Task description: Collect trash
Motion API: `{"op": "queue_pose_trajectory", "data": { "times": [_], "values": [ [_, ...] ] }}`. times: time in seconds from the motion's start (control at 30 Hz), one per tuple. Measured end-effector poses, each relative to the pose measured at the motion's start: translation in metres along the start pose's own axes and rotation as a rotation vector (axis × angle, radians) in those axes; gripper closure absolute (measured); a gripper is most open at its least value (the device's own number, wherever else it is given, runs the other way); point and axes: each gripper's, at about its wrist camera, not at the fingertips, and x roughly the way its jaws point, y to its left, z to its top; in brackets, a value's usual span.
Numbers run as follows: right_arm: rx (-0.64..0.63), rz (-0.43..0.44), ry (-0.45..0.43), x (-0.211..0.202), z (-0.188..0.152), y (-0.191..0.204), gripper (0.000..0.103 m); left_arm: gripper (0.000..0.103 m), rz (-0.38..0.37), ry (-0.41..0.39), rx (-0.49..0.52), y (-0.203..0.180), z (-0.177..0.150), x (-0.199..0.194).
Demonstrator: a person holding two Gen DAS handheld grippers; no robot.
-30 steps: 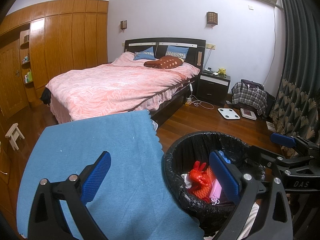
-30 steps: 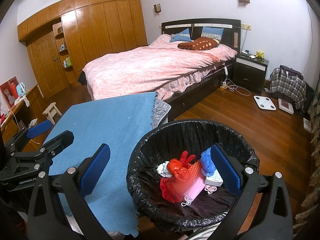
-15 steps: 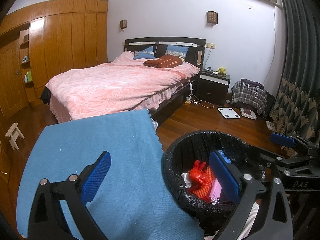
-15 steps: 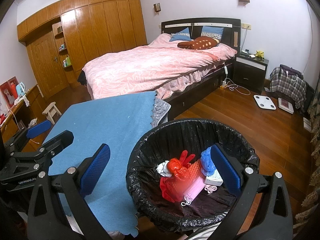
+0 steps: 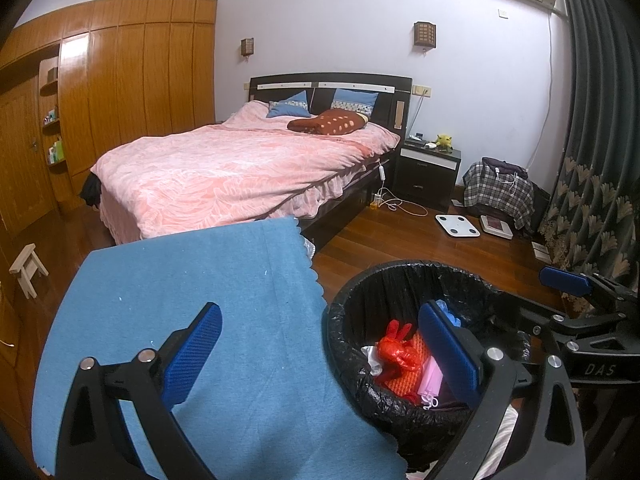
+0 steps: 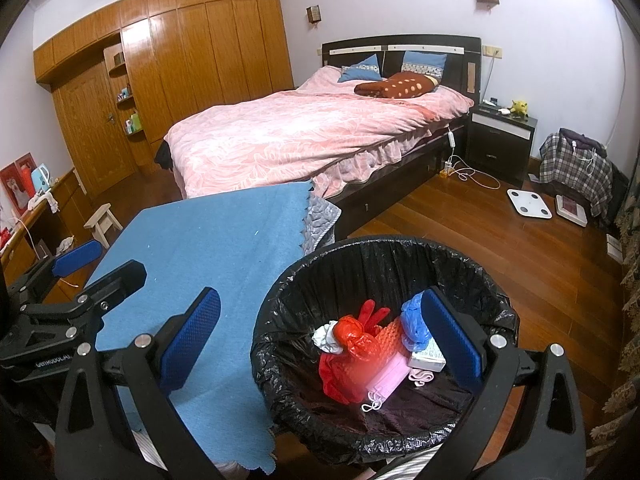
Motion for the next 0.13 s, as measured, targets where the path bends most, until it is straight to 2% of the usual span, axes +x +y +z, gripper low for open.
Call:
{"op": "queue_pose_trajectory", "data": {
  "times": [0.13],
  "values": [
    [-0.001,0.0,0.0,-0.0002,0.0005,0.0001,0.005,0.006,0.001,-0.001,-0.001,-0.0001,-0.0017,-0.0008]
  ]
}}
